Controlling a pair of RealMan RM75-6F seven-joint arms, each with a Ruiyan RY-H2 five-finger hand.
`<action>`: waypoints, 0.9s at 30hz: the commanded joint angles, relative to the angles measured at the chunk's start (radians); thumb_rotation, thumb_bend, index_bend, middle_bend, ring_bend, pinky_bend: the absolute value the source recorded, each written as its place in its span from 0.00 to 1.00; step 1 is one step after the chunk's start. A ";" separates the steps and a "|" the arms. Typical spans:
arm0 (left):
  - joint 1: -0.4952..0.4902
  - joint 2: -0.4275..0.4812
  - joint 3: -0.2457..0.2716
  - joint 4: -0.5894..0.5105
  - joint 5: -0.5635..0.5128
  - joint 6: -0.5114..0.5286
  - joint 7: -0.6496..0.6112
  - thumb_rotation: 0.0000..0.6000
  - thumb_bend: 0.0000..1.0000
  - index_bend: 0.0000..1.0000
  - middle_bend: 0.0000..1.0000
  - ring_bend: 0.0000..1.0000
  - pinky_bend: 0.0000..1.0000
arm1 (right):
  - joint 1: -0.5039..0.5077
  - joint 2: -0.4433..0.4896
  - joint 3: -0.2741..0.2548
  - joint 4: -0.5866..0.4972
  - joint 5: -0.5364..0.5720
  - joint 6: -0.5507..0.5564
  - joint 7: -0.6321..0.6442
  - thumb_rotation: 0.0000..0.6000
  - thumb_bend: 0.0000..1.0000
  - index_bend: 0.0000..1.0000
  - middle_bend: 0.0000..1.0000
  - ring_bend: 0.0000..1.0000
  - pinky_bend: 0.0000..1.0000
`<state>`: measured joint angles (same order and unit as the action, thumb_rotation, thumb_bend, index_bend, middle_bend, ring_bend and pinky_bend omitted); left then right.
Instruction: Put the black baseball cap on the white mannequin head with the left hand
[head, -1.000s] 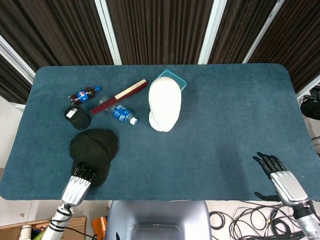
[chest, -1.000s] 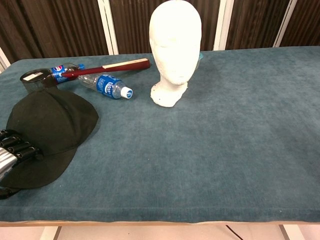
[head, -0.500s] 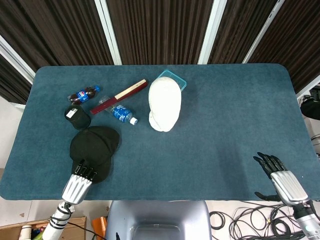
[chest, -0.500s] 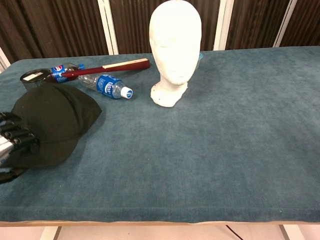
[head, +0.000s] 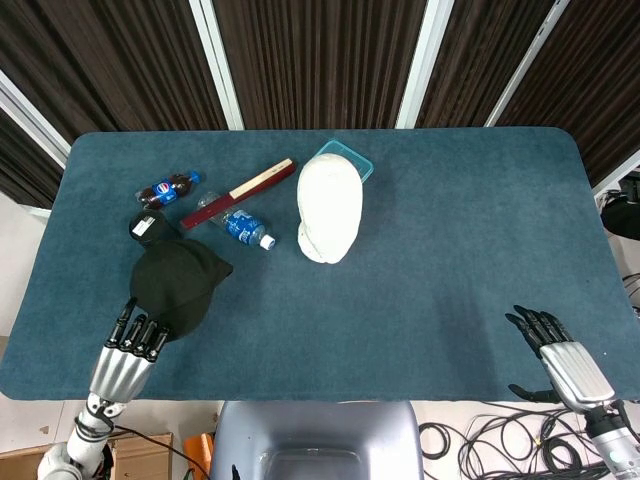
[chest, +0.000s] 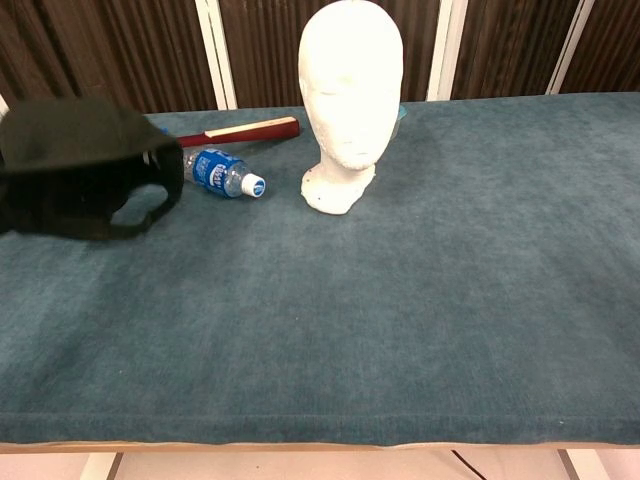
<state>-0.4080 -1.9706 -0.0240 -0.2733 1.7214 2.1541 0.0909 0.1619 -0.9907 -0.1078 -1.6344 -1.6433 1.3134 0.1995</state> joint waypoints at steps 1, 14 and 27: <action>-0.094 0.078 -0.011 -0.080 0.023 0.032 0.098 1.00 0.54 0.72 0.73 0.55 0.32 | -0.001 0.001 0.002 0.000 0.000 0.003 0.002 1.00 0.07 0.00 0.00 0.00 0.00; -0.406 0.442 -0.137 -0.682 0.071 -0.239 0.507 1.00 0.55 0.73 0.73 0.57 0.33 | -0.005 0.012 0.005 0.008 0.004 0.005 0.034 1.00 0.07 0.00 0.00 0.00 0.00; -0.653 0.395 -0.302 -0.629 -0.037 -0.568 0.538 1.00 0.55 0.73 0.73 0.57 0.32 | 0.010 0.026 0.016 0.017 0.020 -0.022 0.084 1.00 0.07 0.00 0.00 0.00 0.00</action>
<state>-1.0107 -1.5387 -0.3028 -0.9620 1.7086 1.6435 0.6319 0.1701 -0.9664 -0.0933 -1.6191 -1.6248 1.2938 0.2795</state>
